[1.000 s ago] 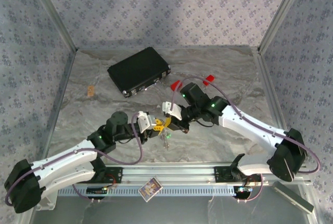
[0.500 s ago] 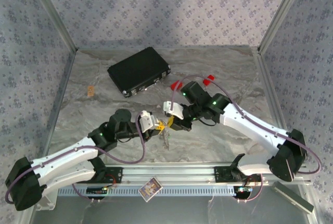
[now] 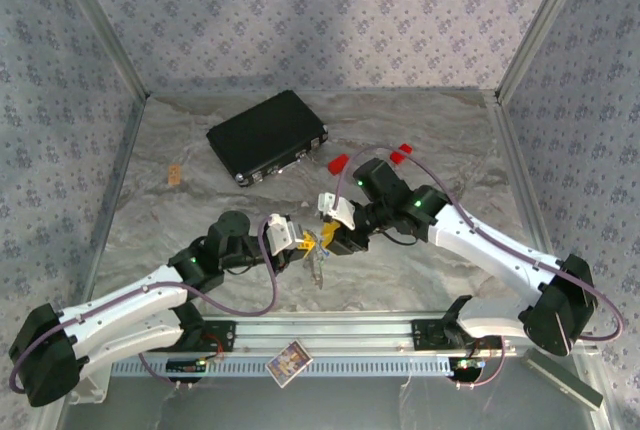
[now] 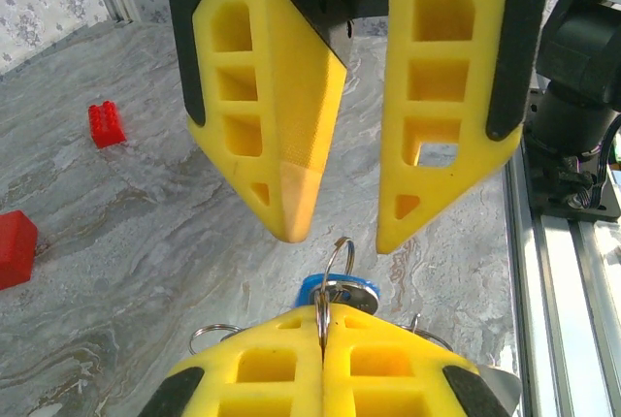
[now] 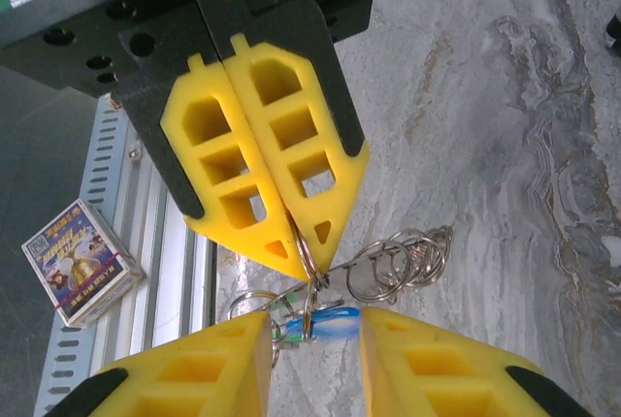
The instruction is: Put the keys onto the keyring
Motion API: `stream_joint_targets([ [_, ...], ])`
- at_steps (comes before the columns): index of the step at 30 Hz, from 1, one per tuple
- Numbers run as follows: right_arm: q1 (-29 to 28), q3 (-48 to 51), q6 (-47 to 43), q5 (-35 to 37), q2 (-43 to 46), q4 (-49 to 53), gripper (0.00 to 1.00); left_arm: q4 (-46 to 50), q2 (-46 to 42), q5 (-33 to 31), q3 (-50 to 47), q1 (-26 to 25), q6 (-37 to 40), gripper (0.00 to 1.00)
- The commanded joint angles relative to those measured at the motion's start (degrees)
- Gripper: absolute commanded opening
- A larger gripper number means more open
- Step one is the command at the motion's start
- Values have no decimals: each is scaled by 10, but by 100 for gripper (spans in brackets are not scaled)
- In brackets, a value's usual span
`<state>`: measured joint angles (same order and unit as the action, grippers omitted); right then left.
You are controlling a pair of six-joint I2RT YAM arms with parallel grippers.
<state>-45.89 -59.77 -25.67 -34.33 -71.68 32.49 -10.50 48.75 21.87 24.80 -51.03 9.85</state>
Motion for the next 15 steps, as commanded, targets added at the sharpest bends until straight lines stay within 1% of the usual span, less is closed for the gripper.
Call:
stream_joint_targets([
  [1,-7,0,14,-14,-4,-11,27,-37,-4,13,-2,1,-4,0],
  [2,-7,-2,14,-10,-6,-12,23,-38,-3,14,-2,1,-4,0],
  [4,-8,-3,15,-3,-10,-13,6,-40,-3,12,-2,1,-5,0],
  [5,-9,-3,14,-4,-10,-13,1,-42,-3,9,-3,1,-8,0],
  [6,-8,-2,14,-5,-9,-13,0,-45,-3,7,-3,1,-9,0],
  [10,-4,5,16,-2,-7,-6,0,-58,-7,4,-8,1,-13,0],
  [15,12,34,30,67,-2,-17,0,-60,-8,6,-9,1,-13,0],
])
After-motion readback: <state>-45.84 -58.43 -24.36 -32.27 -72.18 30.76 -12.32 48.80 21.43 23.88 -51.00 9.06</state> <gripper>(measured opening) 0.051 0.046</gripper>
